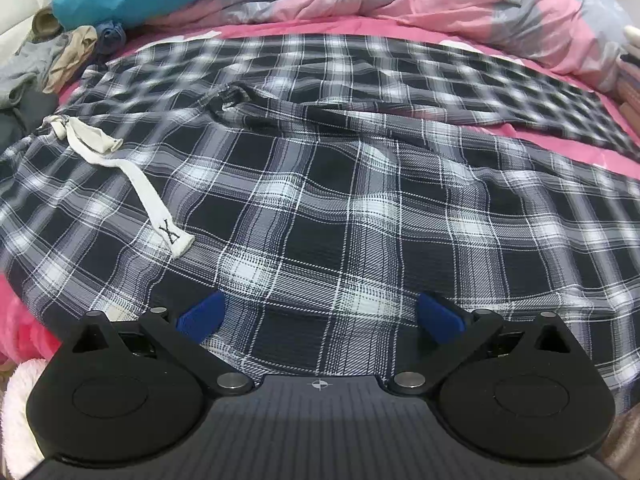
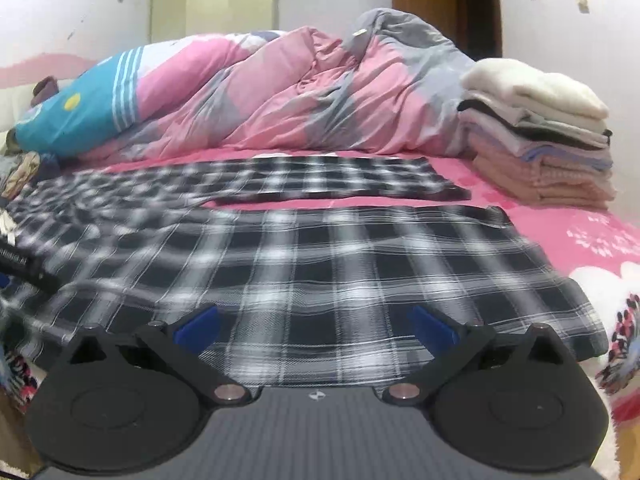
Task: Fold clothes
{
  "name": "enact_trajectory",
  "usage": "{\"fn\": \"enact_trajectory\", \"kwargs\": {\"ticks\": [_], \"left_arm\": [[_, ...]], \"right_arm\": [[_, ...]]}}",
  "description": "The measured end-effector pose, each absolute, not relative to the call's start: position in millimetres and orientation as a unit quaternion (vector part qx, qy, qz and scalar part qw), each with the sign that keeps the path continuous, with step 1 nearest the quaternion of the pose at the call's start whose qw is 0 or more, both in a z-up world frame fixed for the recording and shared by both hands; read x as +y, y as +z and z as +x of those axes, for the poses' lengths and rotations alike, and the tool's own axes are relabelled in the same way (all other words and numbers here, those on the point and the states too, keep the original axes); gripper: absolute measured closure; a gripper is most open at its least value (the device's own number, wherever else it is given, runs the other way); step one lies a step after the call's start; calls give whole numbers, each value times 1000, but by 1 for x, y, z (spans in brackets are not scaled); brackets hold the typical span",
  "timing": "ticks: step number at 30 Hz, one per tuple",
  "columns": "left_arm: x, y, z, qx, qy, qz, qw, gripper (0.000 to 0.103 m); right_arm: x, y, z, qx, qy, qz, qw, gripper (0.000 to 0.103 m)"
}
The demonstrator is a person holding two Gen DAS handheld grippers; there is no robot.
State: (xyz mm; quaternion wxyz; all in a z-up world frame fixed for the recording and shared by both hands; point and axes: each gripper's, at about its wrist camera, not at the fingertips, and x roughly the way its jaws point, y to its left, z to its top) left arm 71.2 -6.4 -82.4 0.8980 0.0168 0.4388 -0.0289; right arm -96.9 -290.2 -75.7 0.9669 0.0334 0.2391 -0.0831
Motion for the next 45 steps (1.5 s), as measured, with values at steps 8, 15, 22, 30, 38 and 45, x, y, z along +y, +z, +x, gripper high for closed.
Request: {"fn": "enact_trajectory", "kwargs": {"ticks": [8,15,22,30,38,45], "left_arm": [[-6,-83,70,436,-28,17,900,0],[-7,-84,67,430,-28,16,902,0],[-4,-81,66,418,-33,12,908,0],[0,-77,64,397,-41,6,917,0],[3,-83,66,395,-43,5,918,0],[6,-86,65,392,-52,6,919,0]], "right_arm": [[-302,-81,-97,244,-92,46,964,0],[-306,-83,-96,243,-96,50,964,0],[-305,-78,-99,225,-93,11,970,0],[-311,-74,-80,222,-80,-14,972,0],[-332,-94,-83,280,-75,20,957,0],[-343,-87,-110,314,-82,21,946,0]]}}
